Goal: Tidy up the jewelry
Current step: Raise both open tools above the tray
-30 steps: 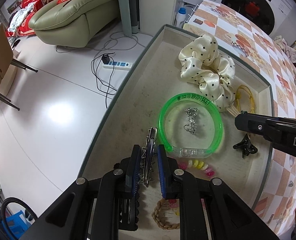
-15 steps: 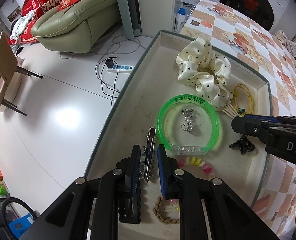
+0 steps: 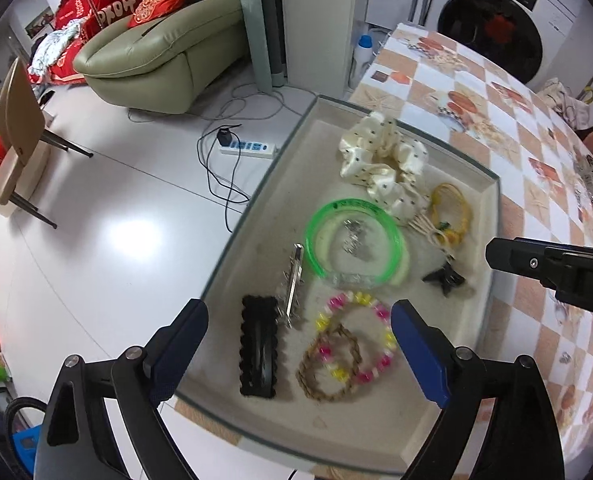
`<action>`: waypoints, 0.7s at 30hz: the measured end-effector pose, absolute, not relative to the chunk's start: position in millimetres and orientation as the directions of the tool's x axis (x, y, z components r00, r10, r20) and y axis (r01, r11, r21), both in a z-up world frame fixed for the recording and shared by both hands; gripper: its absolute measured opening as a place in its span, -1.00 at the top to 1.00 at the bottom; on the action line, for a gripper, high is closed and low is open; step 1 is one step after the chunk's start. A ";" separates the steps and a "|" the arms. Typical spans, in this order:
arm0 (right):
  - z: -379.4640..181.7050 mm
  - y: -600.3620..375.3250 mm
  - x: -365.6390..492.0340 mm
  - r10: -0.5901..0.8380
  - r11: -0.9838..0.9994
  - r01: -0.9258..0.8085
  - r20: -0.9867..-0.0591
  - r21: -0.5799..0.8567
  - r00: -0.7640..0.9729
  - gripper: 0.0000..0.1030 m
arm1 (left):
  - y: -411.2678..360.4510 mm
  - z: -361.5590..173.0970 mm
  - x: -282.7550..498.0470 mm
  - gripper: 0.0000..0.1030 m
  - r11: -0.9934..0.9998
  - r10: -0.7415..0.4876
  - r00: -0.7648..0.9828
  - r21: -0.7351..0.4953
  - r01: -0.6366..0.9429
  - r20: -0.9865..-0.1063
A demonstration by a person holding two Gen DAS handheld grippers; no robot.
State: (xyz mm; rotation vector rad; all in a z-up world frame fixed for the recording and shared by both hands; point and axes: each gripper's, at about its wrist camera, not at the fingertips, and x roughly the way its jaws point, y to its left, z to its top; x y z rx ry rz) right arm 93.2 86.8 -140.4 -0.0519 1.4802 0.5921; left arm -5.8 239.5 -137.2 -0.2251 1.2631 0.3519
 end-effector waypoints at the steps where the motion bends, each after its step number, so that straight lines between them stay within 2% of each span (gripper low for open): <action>1: -137.8 84.0 90.8 0.335 0.861 -0.400 -0.942 0.315 -0.023 0.29 | 236.9 -135.1 -8.3 -0.86 0.928 0.134 0.257 0.029 -0.372 -0.957; 4: -130.4 76.6 84.8 0.329 0.864 -0.395 -0.944 0.312 -0.026 0.22 | 231.7 -129.7 -14.9 -0.87 0.930 0.133 0.250 0.033 -0.365 -0.959; 8: -119.5 72.7 74.1 0.327 0.860 -0.403 -0.944 0.313 -0.033 0.00 | 229.9 -120.6 -28.5 -0.88 0.926 0.132 0.239 0.034 -0.375 -0.962; 9: -116.4 72.0 71.1 0.328 0.858 -0.407 -0.944 0.313 -0.033 -0.08 | 230.2 -118.7 -31.5 -1.00 0.926 0.129 0.237 0.031 -0.377 -0.963; 13: -102.8 69.7 61.1 0.331 0.852 -0.420 -0.943 0.313 -0.030 -0.24 | 225.2 -110.1 -40.7 -1.00 0.926 0.131 0.232 0.036 -0.375 -0.964; 18: -84.4 68.4 53.4 0.342 0.848 -0.422 -0.939 0.319 -0.021 -0.54 | 219.2 -97.6 -47.9 -1.00 0.929 0.143 0.230 0.051 -0.365 -0.963; 21: -72.9 68.6 49.0 0.328 0.847 -0.440 -0.944 0.298 -0.008 -0.62 | 218.6 -85.9 -52.0 -1.00 0.929 0.148 0.238 0.052 -0.366 -0.960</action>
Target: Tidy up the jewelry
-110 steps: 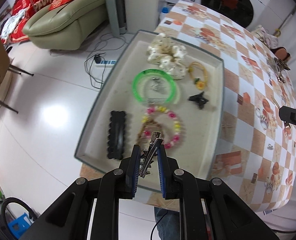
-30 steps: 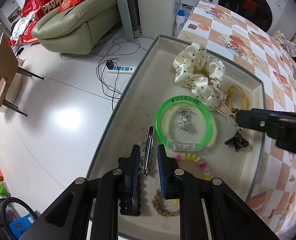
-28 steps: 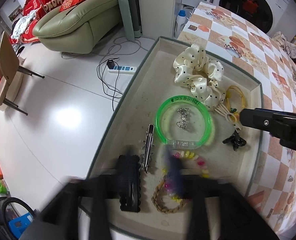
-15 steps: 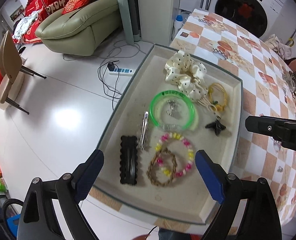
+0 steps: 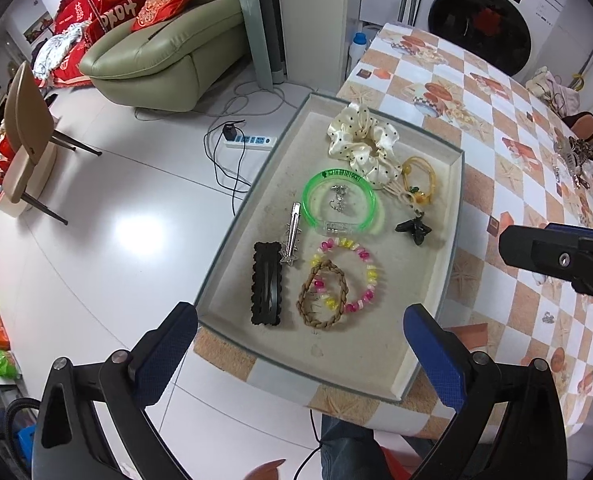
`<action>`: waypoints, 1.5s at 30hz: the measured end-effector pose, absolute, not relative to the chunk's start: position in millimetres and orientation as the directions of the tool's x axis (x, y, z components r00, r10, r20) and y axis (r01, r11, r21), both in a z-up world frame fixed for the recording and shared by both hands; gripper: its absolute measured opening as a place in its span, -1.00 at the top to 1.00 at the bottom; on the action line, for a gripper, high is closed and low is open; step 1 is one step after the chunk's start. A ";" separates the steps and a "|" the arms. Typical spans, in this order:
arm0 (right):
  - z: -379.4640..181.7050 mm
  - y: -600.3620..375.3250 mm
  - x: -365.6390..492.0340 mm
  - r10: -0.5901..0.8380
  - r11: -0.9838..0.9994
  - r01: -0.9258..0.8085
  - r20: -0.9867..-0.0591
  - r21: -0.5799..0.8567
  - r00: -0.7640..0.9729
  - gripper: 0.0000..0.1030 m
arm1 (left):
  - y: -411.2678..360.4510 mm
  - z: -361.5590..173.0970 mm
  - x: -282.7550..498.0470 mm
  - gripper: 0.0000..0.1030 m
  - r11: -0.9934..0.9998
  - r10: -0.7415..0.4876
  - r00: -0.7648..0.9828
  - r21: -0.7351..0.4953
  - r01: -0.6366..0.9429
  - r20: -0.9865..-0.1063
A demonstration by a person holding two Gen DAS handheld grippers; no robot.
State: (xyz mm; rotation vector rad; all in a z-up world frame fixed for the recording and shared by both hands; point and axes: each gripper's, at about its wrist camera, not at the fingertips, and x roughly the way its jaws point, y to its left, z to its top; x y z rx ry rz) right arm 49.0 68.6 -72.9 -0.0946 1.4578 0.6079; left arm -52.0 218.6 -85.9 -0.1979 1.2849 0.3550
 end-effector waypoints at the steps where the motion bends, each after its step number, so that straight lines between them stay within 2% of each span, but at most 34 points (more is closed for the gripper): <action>1: -69.1 69.0 47.0 0.320 0.846 -0.450 -0.947 0.286 -0.002 -0.64 | 217.9 -82.7 -53.0 -1.00 0.931 0.147 0.239 0.053 -0.362 -0.960; 2: -65.2 69.3 44.9 0.311 0.844 -0.461 -0.950 0.273 0.007 -0.69 | 217.0 -78.7 -54.3 -1.00 0.933 0.148 0.242 0.054 -0.357 -0.959; 19: -13.9 66.3 27.8 0.273 0.842 -0.510 -0.955 0.178 0.118 -0.71 | 208.8 -34.2 -72.1 -1.00 0.930 0.167 0.256 0.066 -0.362 -0.952; 45: -8.9 72.0 19.9 0.265 0.830 -0.533 -0.957 0.166 0.114 -0.71 | 212.5 -28.0 -81.7 -1.00 0.918 0.169 0.254 0.058 -0.392 -0.952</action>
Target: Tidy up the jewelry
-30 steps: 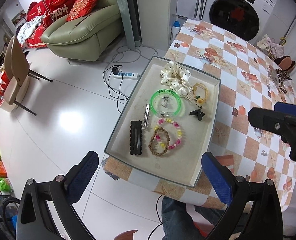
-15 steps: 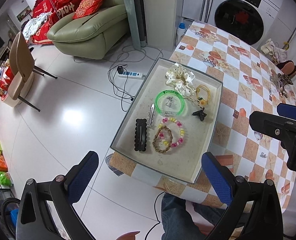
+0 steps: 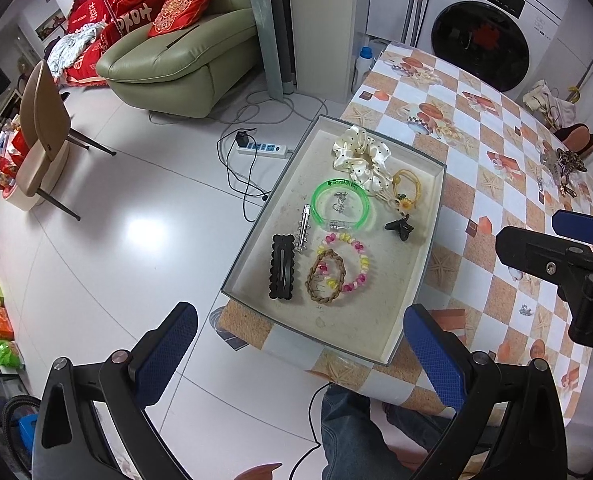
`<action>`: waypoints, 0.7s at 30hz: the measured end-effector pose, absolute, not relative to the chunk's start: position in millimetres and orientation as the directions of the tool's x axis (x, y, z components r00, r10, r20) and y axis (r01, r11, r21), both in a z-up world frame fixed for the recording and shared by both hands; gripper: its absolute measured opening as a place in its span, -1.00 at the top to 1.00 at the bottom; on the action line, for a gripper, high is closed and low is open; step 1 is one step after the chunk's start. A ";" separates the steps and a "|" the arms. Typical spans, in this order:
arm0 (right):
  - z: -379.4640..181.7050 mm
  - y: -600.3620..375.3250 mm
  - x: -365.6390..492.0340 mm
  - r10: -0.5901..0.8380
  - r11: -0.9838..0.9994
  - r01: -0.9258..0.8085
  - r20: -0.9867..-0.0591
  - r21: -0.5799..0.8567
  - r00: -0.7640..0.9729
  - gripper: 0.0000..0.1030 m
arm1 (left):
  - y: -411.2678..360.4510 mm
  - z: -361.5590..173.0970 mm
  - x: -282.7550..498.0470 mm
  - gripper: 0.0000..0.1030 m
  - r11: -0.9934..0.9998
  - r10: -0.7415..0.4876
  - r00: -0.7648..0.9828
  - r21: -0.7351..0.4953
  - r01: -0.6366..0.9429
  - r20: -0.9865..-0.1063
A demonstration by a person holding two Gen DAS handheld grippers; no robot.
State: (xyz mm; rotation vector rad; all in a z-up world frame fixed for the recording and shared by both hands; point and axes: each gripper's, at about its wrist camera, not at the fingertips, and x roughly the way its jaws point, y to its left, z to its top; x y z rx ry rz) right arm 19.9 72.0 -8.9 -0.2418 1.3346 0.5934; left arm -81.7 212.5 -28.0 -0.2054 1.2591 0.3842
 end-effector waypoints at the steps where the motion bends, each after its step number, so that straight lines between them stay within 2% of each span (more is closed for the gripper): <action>1: -8.5 71.9 19.3 0.266 0.829 -0.533 -0.957 0.167 0.113 -0.71 | 212.0 -27.5 -82.1 -1.00 0.918 0.169 0.255 0.058 -0.393 -0.952; 21: -8.7 72.2 19.0 0.266 0.829 -0.534 -0.957 0.167 0.113 -0.71 | 210.7 -27.5 -82.4 -1.00 0.918 0.171 0.255 0.059 -0.393 -0.952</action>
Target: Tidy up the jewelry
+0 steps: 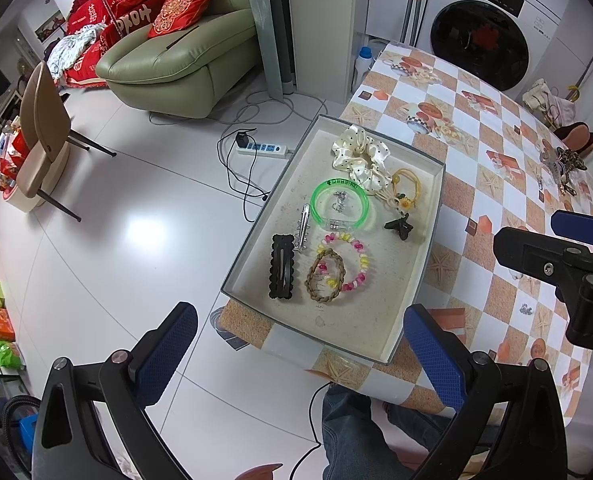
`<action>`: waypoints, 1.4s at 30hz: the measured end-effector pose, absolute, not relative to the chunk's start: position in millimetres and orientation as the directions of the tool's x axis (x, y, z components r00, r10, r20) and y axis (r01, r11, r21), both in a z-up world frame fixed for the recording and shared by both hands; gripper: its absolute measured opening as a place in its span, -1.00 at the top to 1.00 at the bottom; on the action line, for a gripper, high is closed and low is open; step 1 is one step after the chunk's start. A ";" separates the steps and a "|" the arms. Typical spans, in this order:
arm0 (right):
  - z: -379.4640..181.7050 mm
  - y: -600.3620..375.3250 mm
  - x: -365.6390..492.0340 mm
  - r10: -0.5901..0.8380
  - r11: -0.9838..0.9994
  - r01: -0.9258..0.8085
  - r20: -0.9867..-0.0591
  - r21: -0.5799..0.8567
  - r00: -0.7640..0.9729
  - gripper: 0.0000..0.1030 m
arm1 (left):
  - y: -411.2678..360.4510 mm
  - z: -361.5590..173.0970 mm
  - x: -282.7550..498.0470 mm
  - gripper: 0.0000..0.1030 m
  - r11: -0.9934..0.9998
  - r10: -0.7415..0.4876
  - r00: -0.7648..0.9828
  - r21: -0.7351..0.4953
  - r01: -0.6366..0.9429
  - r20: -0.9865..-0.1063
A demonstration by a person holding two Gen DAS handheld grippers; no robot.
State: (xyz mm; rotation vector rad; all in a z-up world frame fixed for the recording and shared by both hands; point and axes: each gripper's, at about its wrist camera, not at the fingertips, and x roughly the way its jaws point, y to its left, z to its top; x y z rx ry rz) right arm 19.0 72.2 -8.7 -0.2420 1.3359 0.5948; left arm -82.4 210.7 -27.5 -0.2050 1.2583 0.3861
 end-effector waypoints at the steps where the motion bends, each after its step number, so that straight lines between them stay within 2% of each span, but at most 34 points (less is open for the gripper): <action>1: -8.7 72.2 18.8 0.265 0.829 -0.534 -0.958 0.167 0.112 -0.71 | 210.7 -27.5 -82.6 -1.00 0.918 0.171 0.254 0.060 -0.393 -0.952; 42: -8.4 72.2 19.2 0.266 0.829 -0.533 -0.958 0.169 0.110 -0.71 | 212.9 -28.3 -85.3 -1.00 0.919 0.176 0.253 0.067 -0.389 -0.951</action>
